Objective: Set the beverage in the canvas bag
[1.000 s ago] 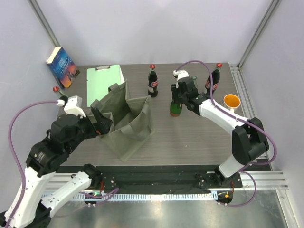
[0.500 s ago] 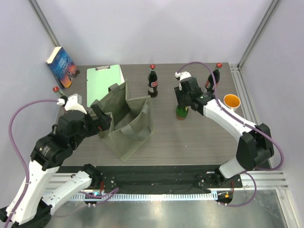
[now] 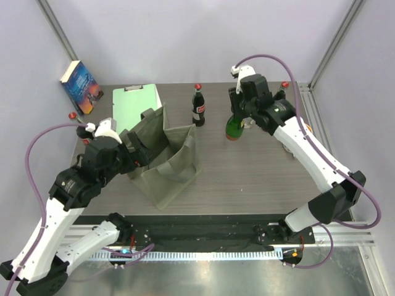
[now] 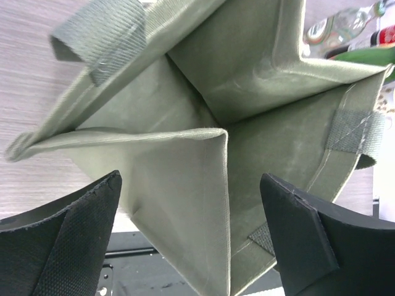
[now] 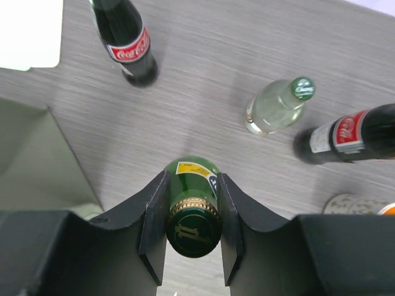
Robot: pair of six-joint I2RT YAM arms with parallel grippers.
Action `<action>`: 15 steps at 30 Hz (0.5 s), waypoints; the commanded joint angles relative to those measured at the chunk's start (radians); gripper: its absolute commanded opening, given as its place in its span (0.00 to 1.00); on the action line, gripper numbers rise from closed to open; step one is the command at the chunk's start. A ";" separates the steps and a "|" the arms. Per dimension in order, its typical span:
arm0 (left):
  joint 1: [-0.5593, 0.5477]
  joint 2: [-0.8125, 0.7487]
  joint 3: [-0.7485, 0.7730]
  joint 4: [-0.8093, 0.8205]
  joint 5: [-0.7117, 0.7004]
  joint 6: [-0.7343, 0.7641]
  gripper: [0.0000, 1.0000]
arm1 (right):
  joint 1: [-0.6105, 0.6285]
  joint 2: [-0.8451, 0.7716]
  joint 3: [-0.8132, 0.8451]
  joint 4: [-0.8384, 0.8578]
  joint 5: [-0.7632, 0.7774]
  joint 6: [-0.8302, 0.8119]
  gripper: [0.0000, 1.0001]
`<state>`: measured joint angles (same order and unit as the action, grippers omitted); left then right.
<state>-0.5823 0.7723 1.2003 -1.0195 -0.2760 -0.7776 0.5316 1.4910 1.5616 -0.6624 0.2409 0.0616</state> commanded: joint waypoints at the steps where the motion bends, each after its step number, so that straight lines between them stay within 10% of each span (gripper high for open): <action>1: -0.004 0.036 -0.007 0.039 0.034 0.004 0.87 | 0.011 -0.055 0.228 -0.023 0.029 0.003 0.01; 15: -0.004 0.068 0.016 0.035 0.052 0.050 0.00 | 0.100 0.192 0.790 -0.187 -0.009 -0.013 0.01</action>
<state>-0.5827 0.8280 1.1961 -1.0023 -0.2367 -0.7513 0.5961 1.6585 2.2070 -0.9237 0.2382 0.0547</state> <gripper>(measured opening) 0.033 0.384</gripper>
